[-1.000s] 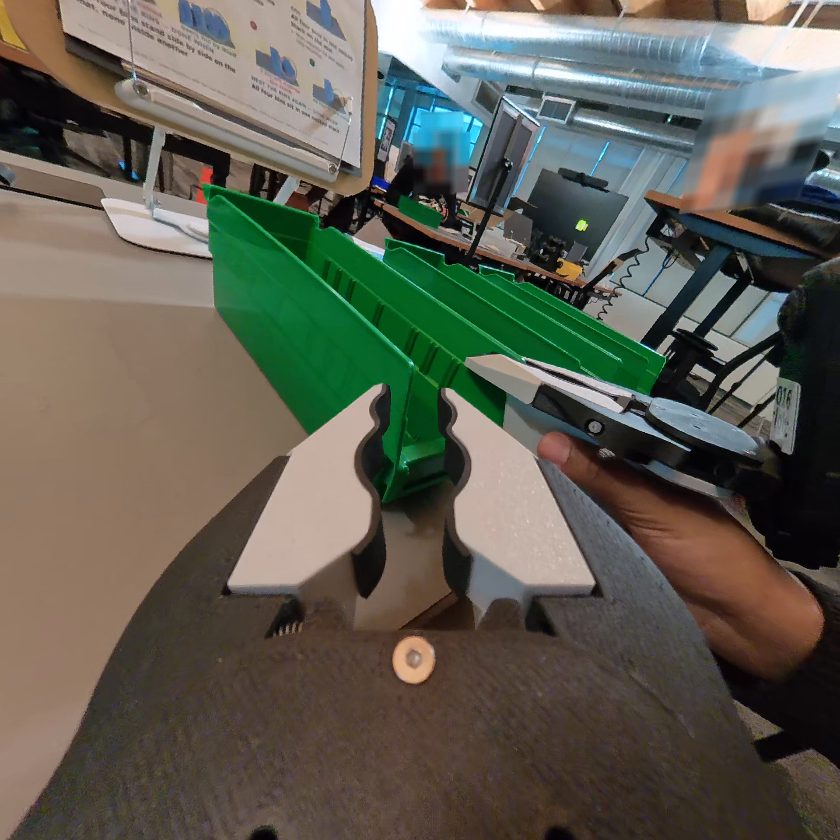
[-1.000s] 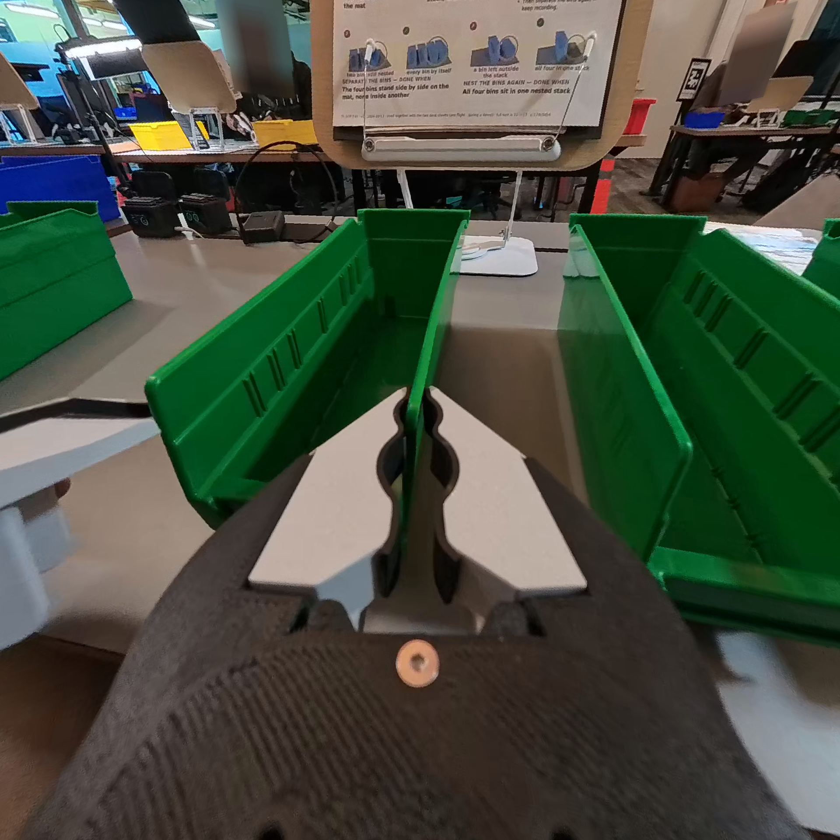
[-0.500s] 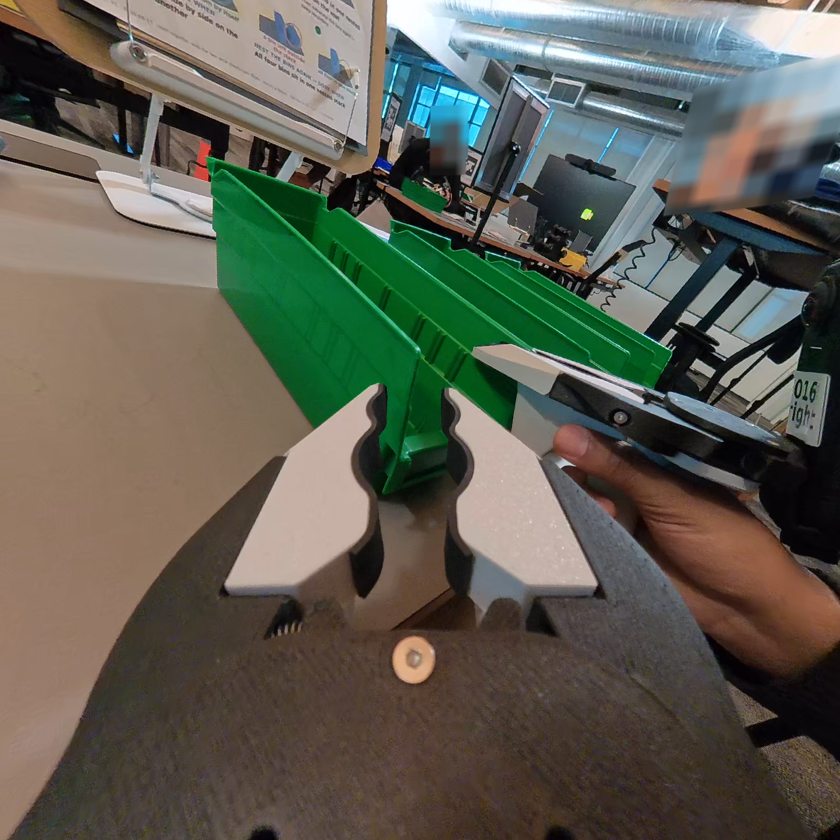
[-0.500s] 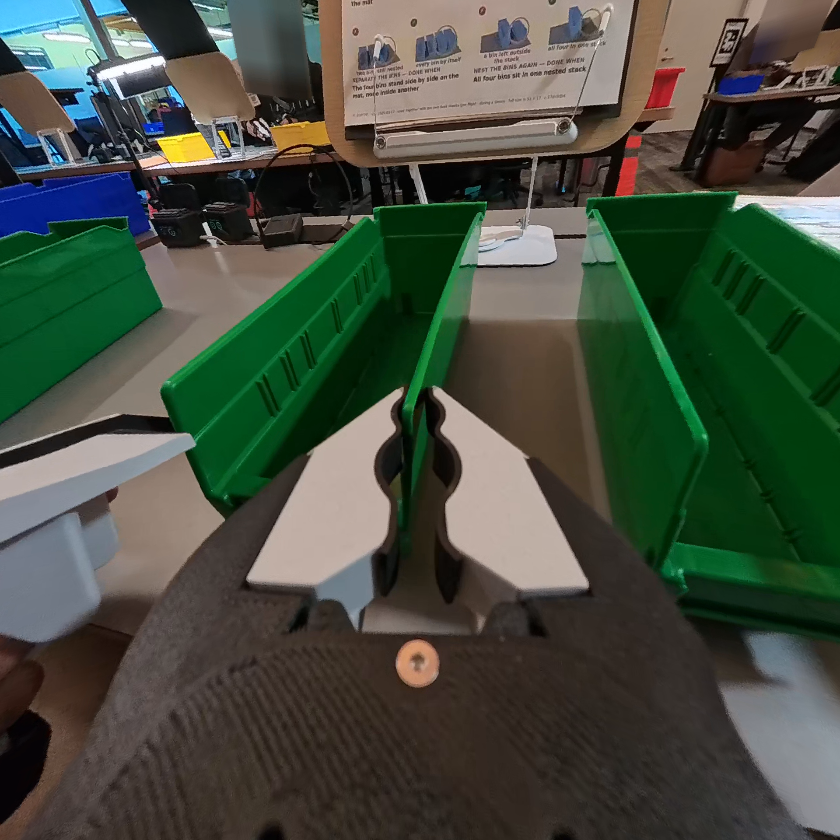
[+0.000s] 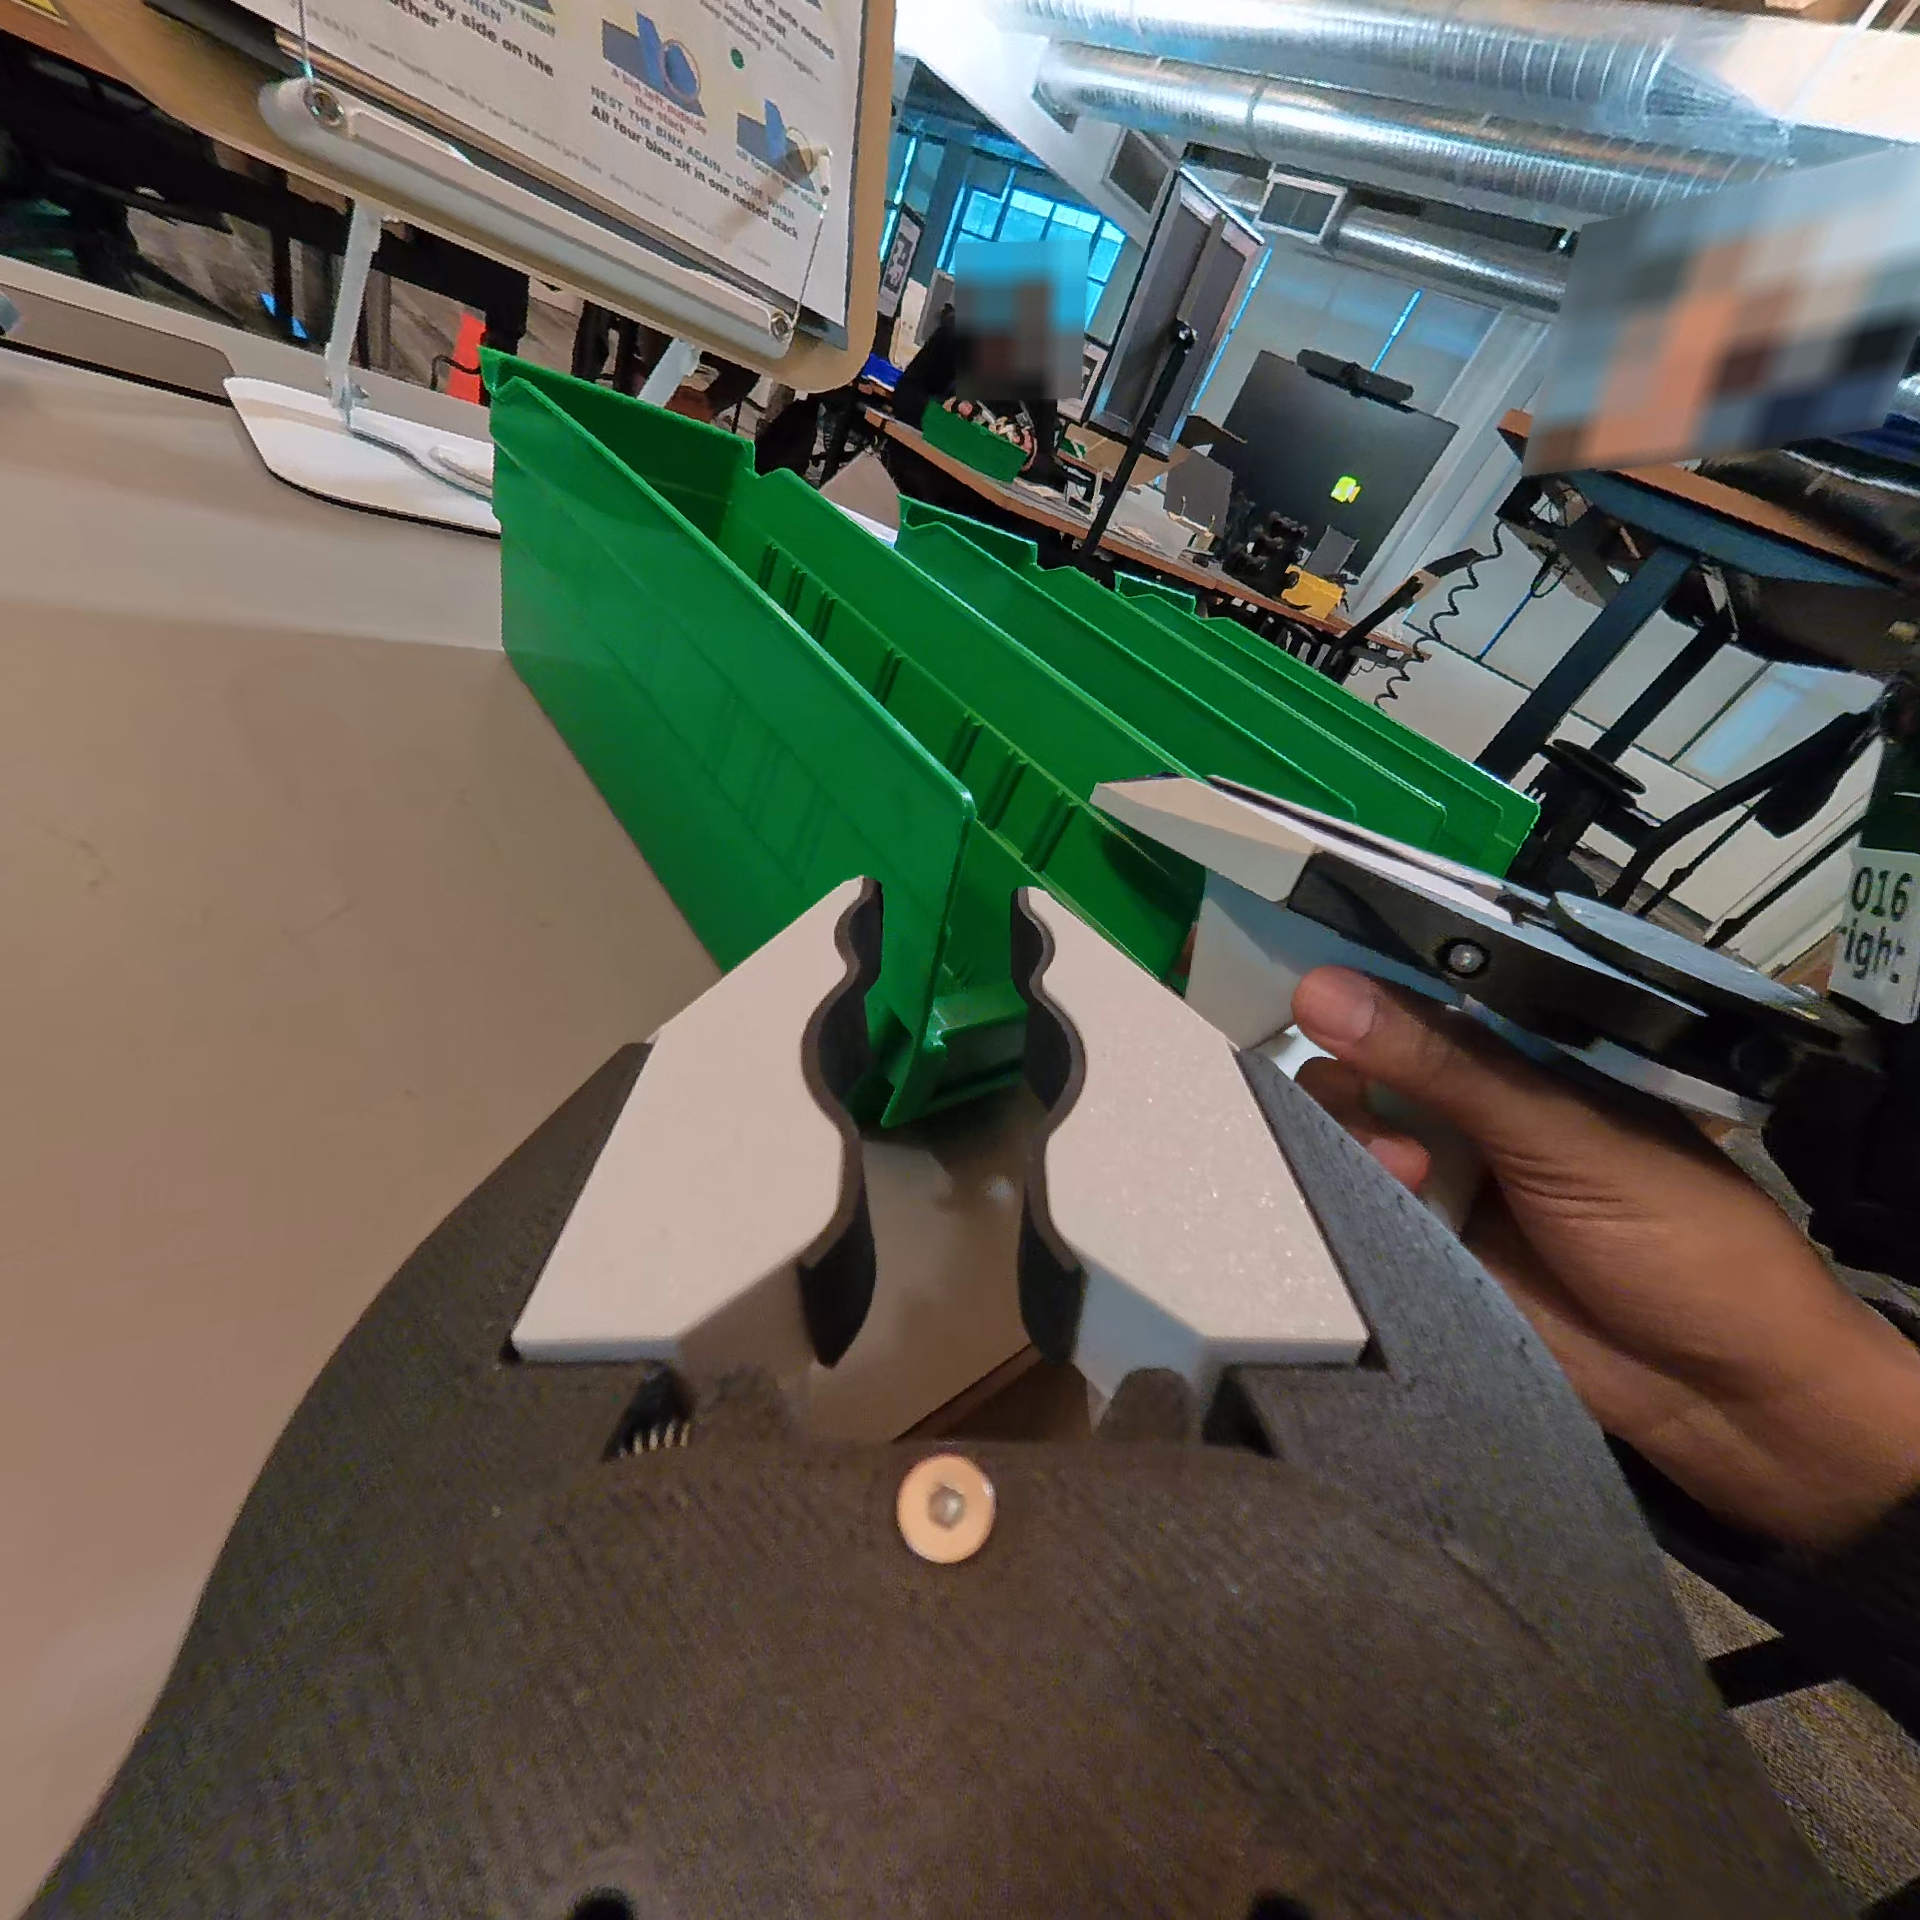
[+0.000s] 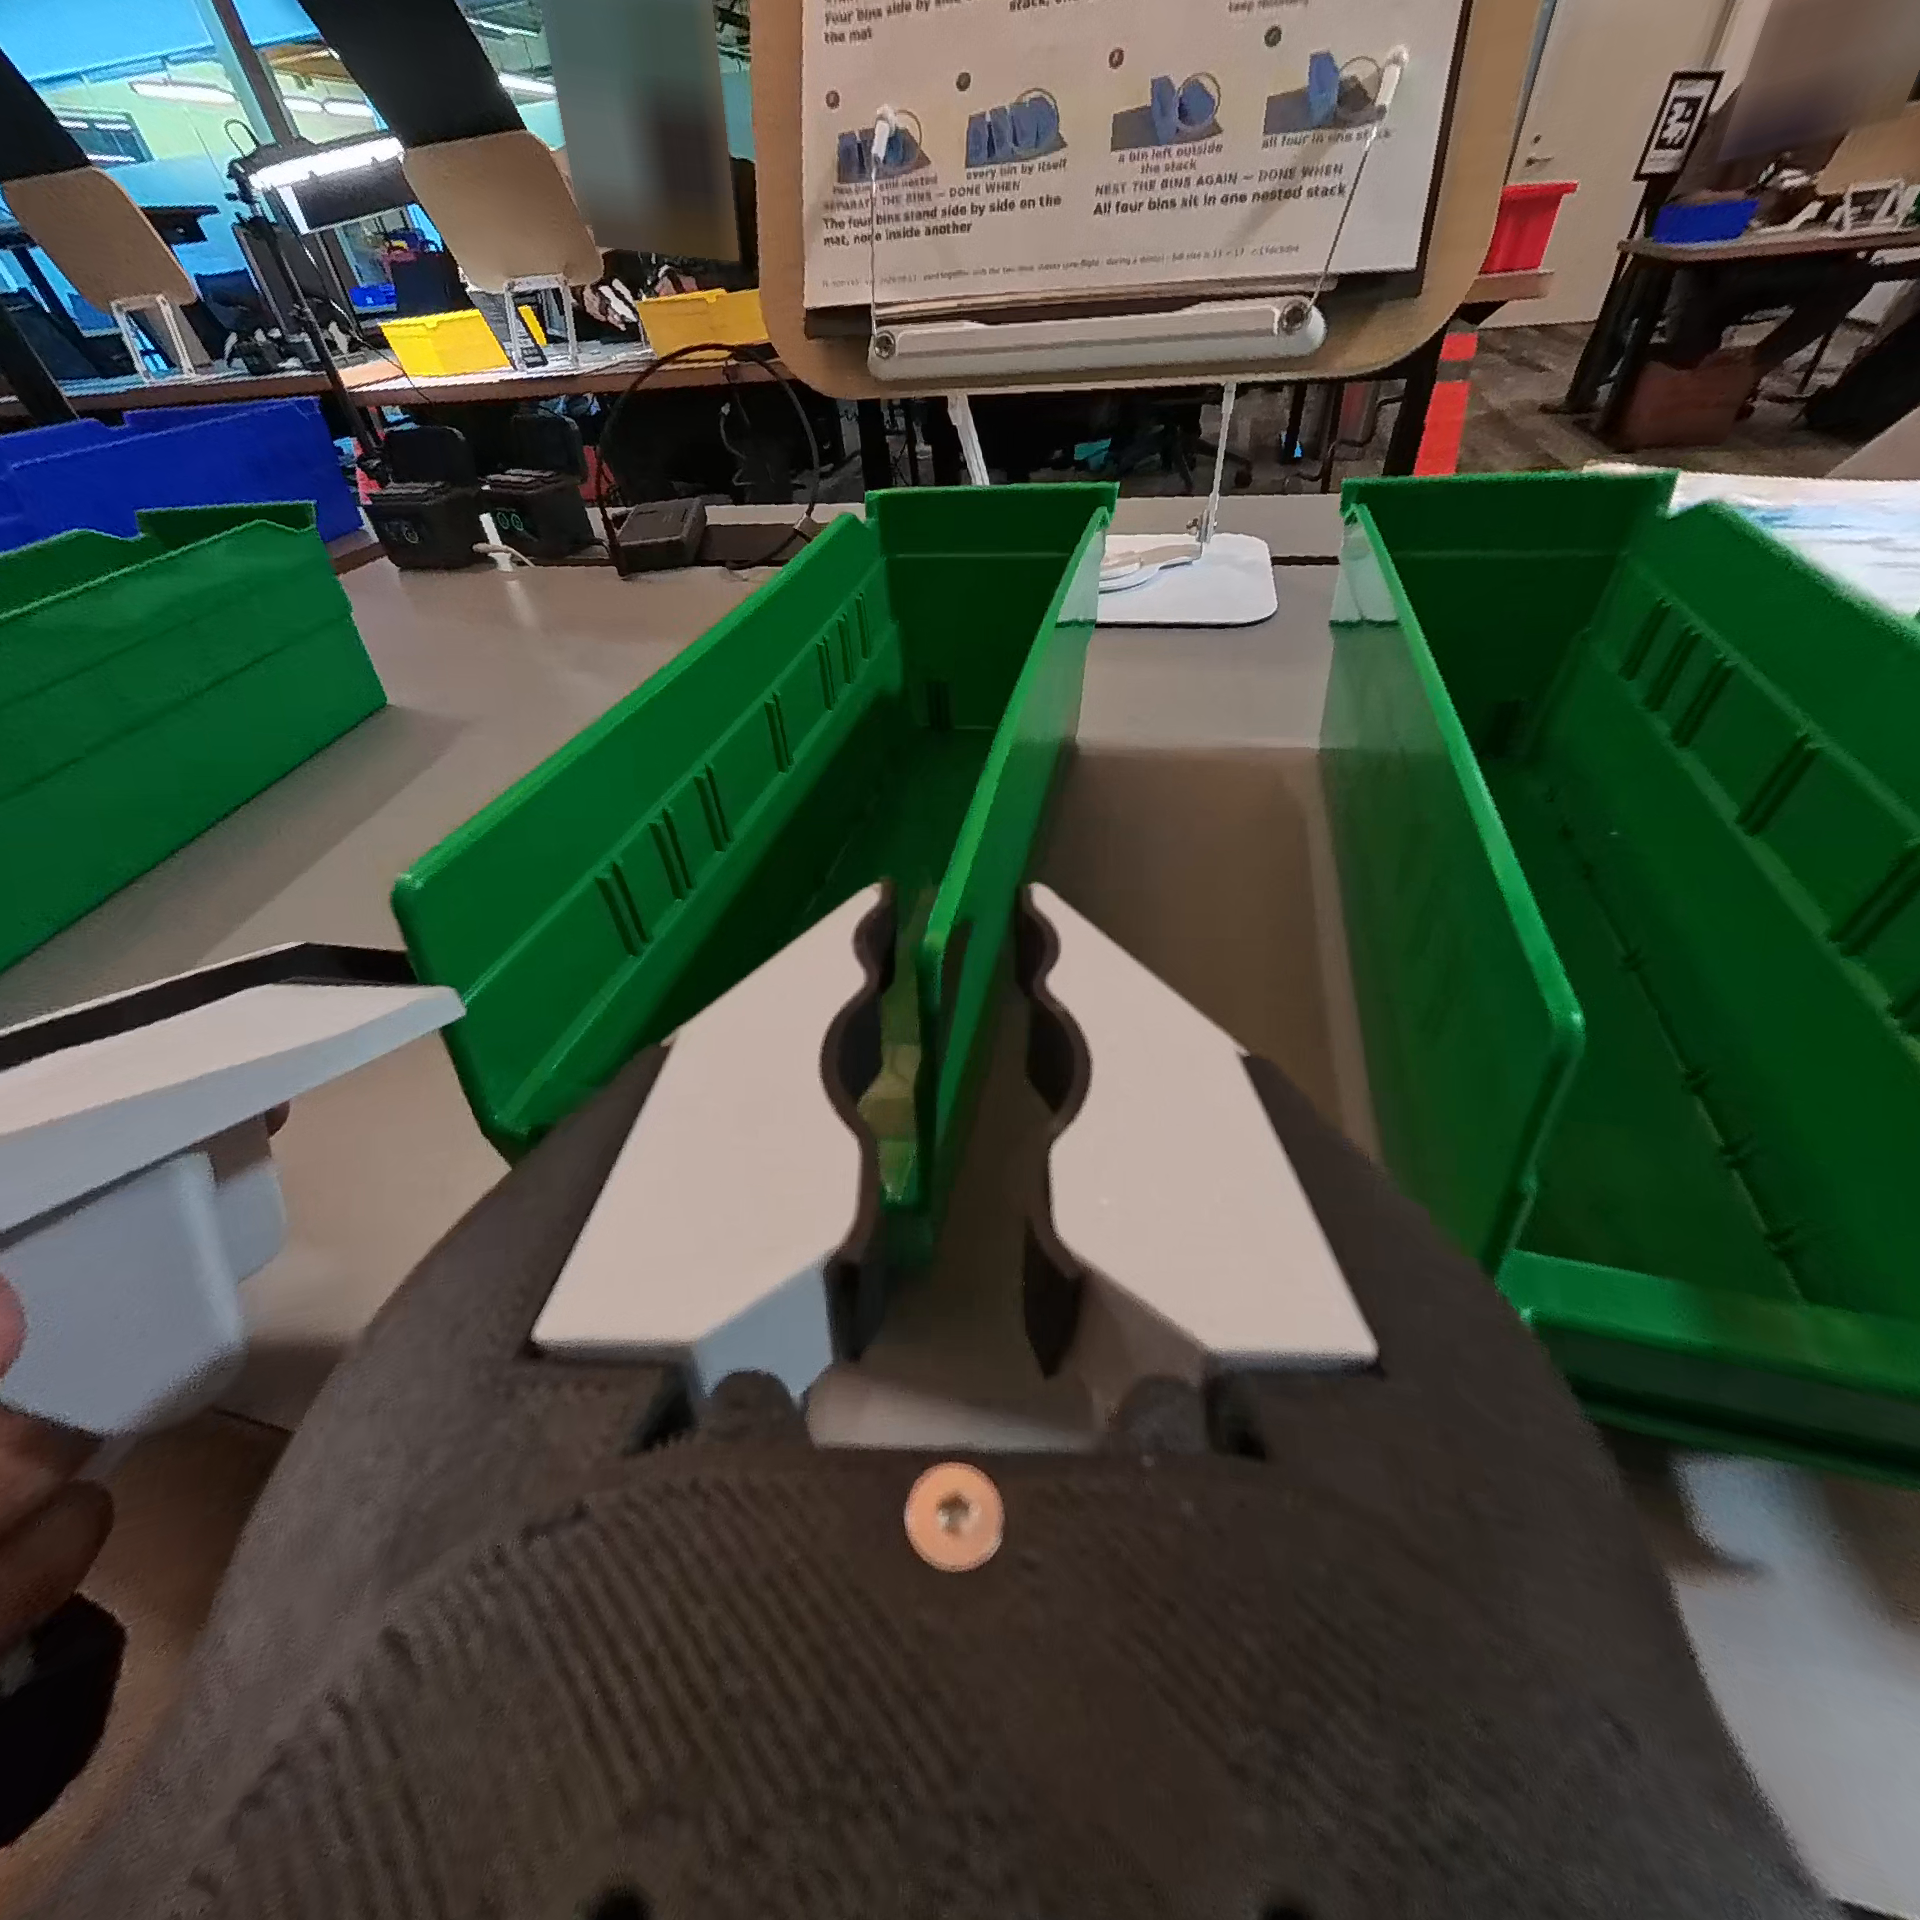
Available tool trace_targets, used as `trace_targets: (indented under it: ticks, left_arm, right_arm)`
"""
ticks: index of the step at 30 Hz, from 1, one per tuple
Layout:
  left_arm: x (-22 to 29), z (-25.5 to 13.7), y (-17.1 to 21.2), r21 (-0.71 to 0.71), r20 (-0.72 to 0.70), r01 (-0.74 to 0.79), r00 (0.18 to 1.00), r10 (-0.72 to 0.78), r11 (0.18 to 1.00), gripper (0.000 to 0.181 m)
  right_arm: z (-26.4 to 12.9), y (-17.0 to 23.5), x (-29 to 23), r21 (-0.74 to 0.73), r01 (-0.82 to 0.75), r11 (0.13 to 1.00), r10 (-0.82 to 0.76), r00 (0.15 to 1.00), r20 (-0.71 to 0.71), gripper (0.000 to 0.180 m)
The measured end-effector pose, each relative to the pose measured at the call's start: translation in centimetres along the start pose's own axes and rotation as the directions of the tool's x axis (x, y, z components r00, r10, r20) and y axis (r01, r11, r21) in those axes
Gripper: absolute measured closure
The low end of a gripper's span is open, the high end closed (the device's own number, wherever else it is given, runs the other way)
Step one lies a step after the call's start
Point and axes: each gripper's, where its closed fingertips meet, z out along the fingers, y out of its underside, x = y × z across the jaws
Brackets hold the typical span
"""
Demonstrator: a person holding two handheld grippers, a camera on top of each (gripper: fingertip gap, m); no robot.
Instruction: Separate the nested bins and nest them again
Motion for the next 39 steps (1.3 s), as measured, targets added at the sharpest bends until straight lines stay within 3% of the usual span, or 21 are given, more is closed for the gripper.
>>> trace_targets:
  ticks: [8, 13, 19, 23, 29, 33, 35, 36, 38, 39]
  left_arm:
    - [-1.6, -0.9, -2.5, 0.067, 0.046, -0.002, 0.999, -0.002, 0.998, 0.155]
    - [-4.8, -3.5, -7.2, 0.142, 0.131, -0.028, 0.991, 0.009, 0.989, 0.151]
    - [-9.9, -7.7, -11.7, 0.18, 0.347, -0.193, 0.93, 0.122, 0.965, 0.15]
    - [-13.4, -10.5, -13.4, 0.163, 0.517, -0.3, 0.837, 0.178, 0.94, 0.143]
    - [-17.7, -15.0, -15.3, 0.097, 0.71, -0.432, 0.661, 0.242, 0.896, 0.136]
    - [-21.4, -16.0, -13.4, -0.02, 0.763, -0.407, 0.584, 0.277, 0.913, 0.127]
    - [-23.1, -15.6, -11.3, -0.099, 0.756, -0.333, 0.587, 0.289, 0.938, 0.118]
    - [-23.6, -15.3, -10.2, -0.131, 0.744, -0.295, 0.602, 0.291, 0.946, 0.12]
    - [-24.0, -14.7, -8.8, -0.167, 0.711, -0.256, 0.638, 0.296, 0.952, 0.146]
    - [-24.0, -14.8, -8.8, -0.167, 0.713, -0.264, 0.634, 0.301, 0.95, 0.148]
  right_arm:
    - [-4.1, -4.7, -2.2, 0.206, 0.168, 0.964, -0.166, 0.986, -0.029, 0.14]
    - [-7.7, -6.3, -9.9, 0.321, 0.123, 0.939, -0.198, 0.957, 0.213, 0.14]
    - [-8.5, 1.0, -18.7, 0.09, 0.205, 0.975, -0.221, 0.809, 0.544, 0.135]
    - [-8.4, 3.1, -19.4, 0.021, 0.252, 0.968, -0.213, 0.767, 0.606, 0.136]
    - [-7.7, 3.4, -18.7, -0.081, 0.159, 0.984, -0.067, 0.751, 0.657, 0.139]
    - [-7.5, 3.6, -18.6, -0.149, 0.111, 0.983, 0.023, 0.724, 0.69, 0.14]
    - [-7.4, 3.5, -18.6, -0.183, 0.075, 0.98, 0.078, 0.708, 0.702, 0.141]
    - [-7.3, 3.5, -18.6, -0.203, 0.053, 0.978, 0.108, 0.701, 0.705, 0.141]
    - [-7.1, 3.4, -18.6, -0.249, 0.009, 0.969, 0.176, 0.681, 0.711, 0.141]
    - [-7.1, 3.4, -18.7, -0.275, -0.015, 0.961, 0.215, 0.667, 0.713, 0.141]
